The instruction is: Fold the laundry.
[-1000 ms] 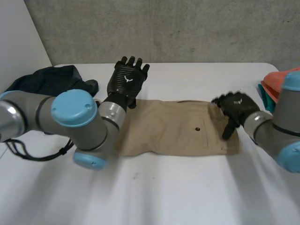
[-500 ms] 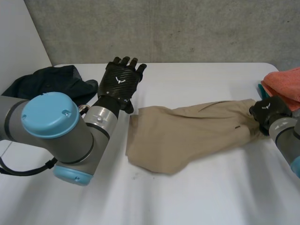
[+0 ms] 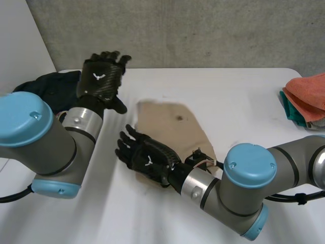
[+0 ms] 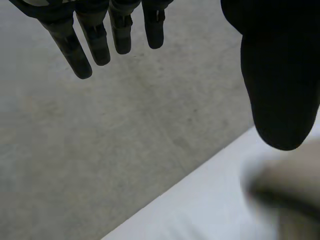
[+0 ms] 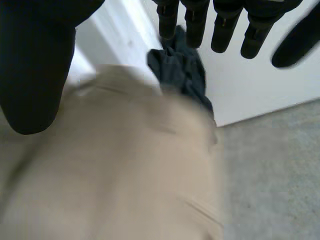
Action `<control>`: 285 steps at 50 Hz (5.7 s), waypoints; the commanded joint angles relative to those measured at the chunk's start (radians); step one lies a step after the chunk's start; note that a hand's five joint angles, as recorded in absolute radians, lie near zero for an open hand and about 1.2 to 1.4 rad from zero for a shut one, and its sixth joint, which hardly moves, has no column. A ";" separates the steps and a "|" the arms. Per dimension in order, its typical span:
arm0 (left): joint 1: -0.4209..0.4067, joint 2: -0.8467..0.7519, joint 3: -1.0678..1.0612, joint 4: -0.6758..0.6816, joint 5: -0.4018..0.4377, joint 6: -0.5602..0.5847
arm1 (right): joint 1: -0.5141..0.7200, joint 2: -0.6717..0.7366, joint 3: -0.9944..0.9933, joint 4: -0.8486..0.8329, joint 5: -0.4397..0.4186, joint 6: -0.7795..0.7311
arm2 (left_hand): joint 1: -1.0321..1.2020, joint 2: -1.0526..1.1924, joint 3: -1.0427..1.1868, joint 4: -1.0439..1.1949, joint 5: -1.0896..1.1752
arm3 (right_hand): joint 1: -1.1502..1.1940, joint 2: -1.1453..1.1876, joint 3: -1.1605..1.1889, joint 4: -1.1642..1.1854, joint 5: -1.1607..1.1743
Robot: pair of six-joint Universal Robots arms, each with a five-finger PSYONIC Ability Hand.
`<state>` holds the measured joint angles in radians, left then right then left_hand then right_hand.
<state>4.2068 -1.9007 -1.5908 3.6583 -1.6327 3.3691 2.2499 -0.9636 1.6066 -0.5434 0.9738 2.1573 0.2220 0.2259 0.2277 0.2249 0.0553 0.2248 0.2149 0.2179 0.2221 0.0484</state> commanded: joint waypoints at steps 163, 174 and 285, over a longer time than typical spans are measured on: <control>-0.034 0.172 0.218 -0.575 0.699 -0.215 | -1.210 0.293 -0.379 -0.497 -0.238 1.023 | -0.003 -0.006 -0.008 -0.006 -0.010 | 1.140 1.150 1.147 1.143 1.142; -0.047 0.178 0.218 -0.573 0.700 -0.243 | -1.240 0.066 -0.314 -0.126 -0.066 0.958 | -0.003 -0.006 -0.008 -0.006 -0.010 | -0.050 -0.040 -0.043 -0.048 -0.048; 0.423 -0.399 0.494 -0.211 0.461 -0.108 | -0.724 -0.377 0.424 0.066 0.043 0.315 | 1.174 1.170 1.169 1.171 1.166 | -0.050 -0.040 -0.043 -0.048 -0.048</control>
<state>4.6718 -2.4605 -0.9809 3.4116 -1.1705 3.3999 1.5265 -1.3392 2.0296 -0.4780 1.0198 2.4727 1.1475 1.1923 1.1873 1.1967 0.9994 0.2267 0.2167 0.2160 0.2179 0.0468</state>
